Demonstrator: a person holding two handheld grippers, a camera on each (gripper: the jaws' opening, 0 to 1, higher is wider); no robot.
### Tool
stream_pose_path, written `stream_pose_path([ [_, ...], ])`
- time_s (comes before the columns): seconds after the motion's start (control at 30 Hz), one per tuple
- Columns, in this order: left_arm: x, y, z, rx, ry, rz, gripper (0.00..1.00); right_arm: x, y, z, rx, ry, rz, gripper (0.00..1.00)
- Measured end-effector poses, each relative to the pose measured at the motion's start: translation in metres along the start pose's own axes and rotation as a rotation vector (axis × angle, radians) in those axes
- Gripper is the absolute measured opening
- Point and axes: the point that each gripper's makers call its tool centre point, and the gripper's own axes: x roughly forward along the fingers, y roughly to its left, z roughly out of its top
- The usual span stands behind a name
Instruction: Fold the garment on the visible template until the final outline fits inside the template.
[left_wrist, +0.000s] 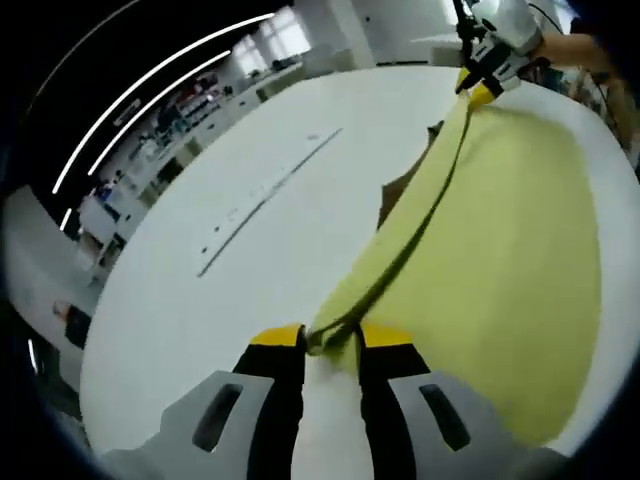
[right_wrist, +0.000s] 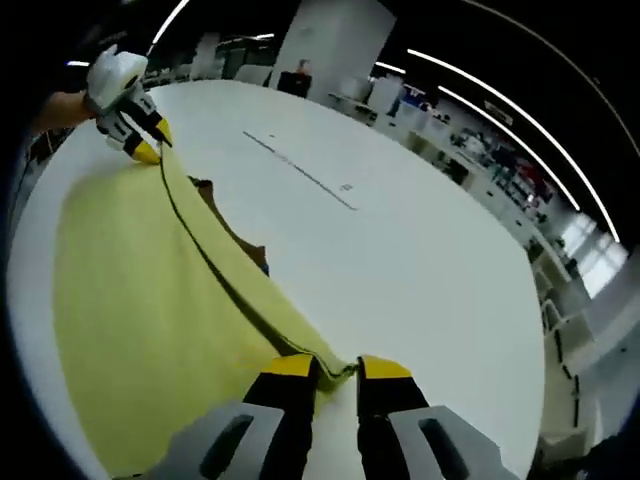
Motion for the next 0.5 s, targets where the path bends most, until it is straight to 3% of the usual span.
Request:
stream_pose_path([
  [0.07,0.0,0.009,0.002,-0.022,-0.004,0.048,0.04,0.002,-0.002,0.002,0.077,-0.018,-0.004,0.06],
  [0.3,0.003,0.024,0.004,-0.314,-0.019,0.118,0.08,0.011,-0.016,0.004,0.374,-0.058,-0.046,0.1],
  [0.4,0.005,0.026,0.002,-0.388,-0.032,0.124,0.08,0.013,-0.017,0.002,0.416,-0.055,-0.05,0.15],
  [0.5,0.005,0.026,0.001,-0.439,-0.045,0.109,0.17,0.013,-0.013,0.004,0.447,-0.061,-0.038,0.22],
])
